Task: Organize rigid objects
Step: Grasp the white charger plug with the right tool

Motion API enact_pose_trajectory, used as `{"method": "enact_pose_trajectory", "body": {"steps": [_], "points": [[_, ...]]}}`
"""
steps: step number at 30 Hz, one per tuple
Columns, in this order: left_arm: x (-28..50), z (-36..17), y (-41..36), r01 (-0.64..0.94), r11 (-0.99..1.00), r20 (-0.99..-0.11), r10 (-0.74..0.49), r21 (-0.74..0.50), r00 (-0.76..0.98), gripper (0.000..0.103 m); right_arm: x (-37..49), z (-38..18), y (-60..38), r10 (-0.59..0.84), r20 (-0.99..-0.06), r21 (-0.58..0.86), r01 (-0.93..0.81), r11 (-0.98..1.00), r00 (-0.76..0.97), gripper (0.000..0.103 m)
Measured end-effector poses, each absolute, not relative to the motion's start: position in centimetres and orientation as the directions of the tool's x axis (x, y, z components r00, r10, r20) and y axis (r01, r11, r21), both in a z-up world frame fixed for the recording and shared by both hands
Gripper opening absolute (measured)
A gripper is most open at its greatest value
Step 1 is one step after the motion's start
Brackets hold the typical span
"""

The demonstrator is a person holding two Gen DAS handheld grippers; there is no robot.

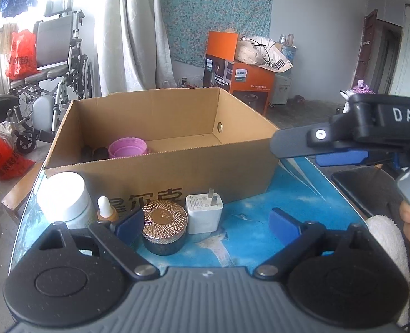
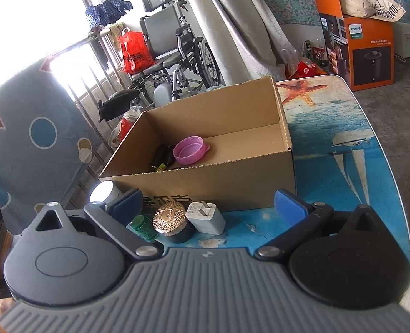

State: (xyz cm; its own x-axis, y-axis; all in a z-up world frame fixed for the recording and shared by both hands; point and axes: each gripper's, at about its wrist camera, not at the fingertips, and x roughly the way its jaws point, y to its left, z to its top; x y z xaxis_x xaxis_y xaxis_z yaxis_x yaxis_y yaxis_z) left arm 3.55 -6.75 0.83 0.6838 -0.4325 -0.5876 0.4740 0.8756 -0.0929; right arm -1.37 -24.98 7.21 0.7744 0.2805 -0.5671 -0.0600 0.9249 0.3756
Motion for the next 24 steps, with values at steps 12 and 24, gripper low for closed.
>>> {"method": "enact_pose_trajectory", "body": {"steps": [12,24], "points": [[5.6,-2.0,-10.2,0.531,0.847,-0.611,-0.424,-0.007,0.668,0.064,5.9,0.5,-25.5,0.44,-0.611,0.55,-0.047,0.834,0.658,0.051],[8.7,-3.3,-12.6,0.517,0.854,-0.666,-0.351,0.062,0.659,0.058,8.3,-2.9,-26.6,0.511,-0.592,0.64,-0.022,0.768,0.623,0.043]]}}
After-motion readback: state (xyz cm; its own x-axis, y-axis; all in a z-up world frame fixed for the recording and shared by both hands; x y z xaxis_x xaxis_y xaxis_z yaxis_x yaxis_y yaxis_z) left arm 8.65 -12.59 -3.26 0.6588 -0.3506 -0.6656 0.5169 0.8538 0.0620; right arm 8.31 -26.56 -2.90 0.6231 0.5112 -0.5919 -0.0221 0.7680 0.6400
